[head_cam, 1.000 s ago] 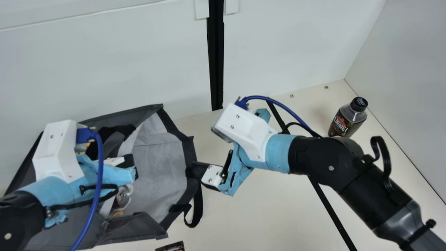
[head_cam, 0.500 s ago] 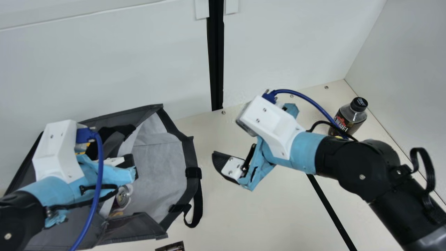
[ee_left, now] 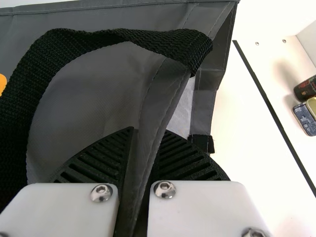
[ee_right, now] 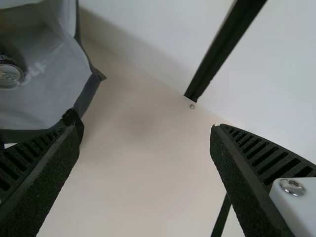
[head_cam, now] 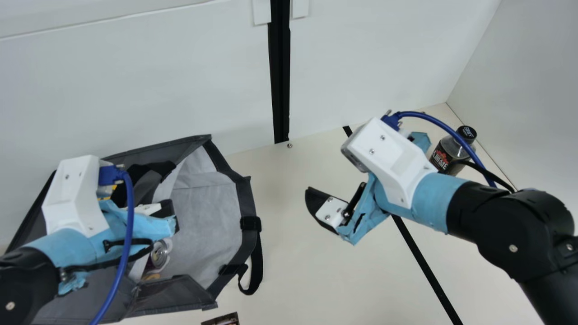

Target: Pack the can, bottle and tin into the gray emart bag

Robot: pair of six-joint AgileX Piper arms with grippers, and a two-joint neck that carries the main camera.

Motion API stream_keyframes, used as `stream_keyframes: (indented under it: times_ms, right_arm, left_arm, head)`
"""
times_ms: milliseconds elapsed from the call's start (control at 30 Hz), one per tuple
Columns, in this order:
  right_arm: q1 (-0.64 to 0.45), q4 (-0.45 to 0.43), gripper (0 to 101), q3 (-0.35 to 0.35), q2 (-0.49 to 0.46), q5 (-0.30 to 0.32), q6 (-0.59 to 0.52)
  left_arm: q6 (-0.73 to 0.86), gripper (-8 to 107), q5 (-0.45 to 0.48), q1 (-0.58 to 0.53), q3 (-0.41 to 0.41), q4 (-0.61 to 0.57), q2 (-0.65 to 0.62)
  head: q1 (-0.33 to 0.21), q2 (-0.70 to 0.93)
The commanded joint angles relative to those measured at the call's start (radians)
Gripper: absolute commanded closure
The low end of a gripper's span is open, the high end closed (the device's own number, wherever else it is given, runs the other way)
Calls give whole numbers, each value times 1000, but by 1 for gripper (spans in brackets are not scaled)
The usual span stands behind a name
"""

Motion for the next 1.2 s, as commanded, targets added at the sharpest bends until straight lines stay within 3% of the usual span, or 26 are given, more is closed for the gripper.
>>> stream_keyframes:
  times_ms: [0,667,1167]
  right_arm:
    - [-7,-16,10,-2,-7,3,26]
    - [-55,-277,10,12,-118,71,319]
    - [-57,-465,10,4,-167,106,460]
  left_arm:
    - [0,89,0,0,0,0,0]
    - [0,89,0,0,0,0,0]
    - [0,89,0,0,0,0,0]
  head:
    - [-23,-1]
    - [-23,-1]
    - [-23,-1]
